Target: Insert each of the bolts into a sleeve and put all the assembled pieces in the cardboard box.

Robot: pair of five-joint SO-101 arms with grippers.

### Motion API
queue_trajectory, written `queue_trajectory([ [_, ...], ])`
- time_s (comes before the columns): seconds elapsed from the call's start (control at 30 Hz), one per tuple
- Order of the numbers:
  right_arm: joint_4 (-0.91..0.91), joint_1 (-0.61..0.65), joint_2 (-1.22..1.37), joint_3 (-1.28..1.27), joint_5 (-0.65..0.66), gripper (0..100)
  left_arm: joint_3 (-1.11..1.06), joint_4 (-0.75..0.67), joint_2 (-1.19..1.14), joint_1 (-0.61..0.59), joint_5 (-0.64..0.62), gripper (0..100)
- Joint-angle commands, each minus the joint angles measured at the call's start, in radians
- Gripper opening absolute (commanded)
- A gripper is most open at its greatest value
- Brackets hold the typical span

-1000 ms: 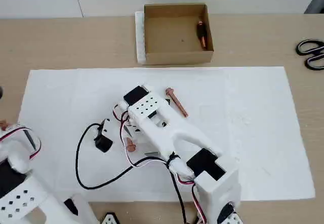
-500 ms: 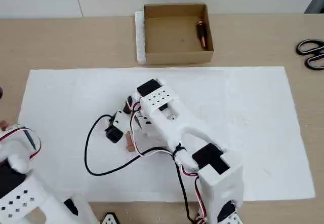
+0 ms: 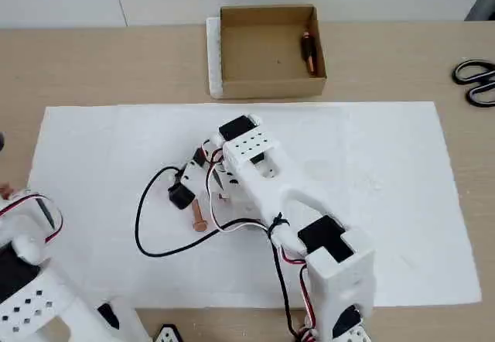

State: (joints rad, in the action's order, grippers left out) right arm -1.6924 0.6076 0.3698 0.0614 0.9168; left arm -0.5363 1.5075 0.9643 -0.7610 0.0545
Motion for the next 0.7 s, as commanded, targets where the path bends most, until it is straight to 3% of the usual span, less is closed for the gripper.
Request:
queue_trajectory([
  [0.0,-0.031,-0.021,-0.015,0.091,-0.021,22.3,0.01,-0.026,0.018,0.002,0.003,1],
  [0.17,-0.031,-0.024,-0.102,0.109,-0.044,22.3,0.01,-0.04,0.018,0.002,0.003,1],
  [0.33,-0.015,-0.024,-0.213,0.112,-0.209,22.3,0.01,-0.048,0.018,0.002,0.003,1],
  [0.43,0.019,-0.028,-0.269,0.112,-0.46,22.1,0.01,-0.048,0.018,0.018,0.005,1],
  [0.6,0.047,-0.047,-0.308,0.112,-1.036,22.1,0.012,-0.044,0.018,0.077,0.005,1],
  [0.67,0.047,-0.058,-0.302,0.11,-1.155,22.2,0.012,-0.046,0.018,0.086,0.005,1],
])
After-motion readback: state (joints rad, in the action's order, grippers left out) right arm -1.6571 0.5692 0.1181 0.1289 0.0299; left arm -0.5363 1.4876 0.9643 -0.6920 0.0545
